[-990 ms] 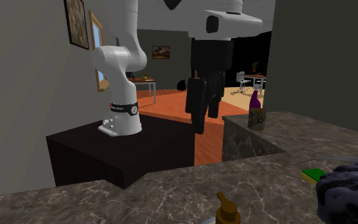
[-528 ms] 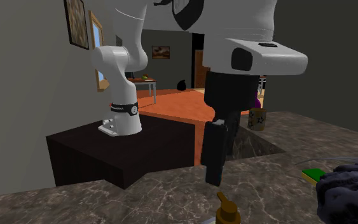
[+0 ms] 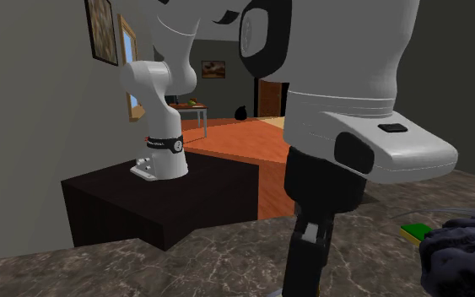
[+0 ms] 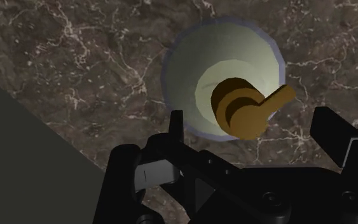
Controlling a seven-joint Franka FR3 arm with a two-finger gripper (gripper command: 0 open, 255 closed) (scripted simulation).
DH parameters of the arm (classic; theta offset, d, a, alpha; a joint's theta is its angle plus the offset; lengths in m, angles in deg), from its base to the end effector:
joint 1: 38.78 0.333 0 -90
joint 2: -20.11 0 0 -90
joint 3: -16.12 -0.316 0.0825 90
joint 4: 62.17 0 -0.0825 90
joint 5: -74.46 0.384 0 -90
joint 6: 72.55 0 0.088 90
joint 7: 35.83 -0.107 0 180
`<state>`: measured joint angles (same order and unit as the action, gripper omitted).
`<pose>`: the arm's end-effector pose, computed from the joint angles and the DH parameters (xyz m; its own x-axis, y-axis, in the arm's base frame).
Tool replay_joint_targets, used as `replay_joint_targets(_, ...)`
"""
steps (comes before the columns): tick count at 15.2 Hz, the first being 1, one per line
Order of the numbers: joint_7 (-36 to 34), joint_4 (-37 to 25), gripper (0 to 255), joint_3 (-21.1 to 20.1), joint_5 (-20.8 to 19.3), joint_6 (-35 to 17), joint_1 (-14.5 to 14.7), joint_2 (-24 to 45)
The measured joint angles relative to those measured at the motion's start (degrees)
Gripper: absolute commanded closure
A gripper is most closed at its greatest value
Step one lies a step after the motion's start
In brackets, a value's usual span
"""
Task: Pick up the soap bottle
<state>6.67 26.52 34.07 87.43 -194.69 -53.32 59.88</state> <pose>0.6085 -0.3382 0.2504 0.9921 0.1084 -0.0636 0.1063 -0.9937 -0.0359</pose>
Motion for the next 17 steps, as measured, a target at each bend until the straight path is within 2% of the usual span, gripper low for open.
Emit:
replay_joint_targets(4, 0.29, -0.09, 0, -0.45, 0.56, -1.88, -0.32, 2.03)
replay_joint_targets(5, 0.30, -0.06, 255, -0.48, 0.60, -2.05, -0.33, 2.16)
replay_joint_targets(17, 0.26, -0.18, 255, -0.40, 0.50, -1.64, -0.31, 1.83)
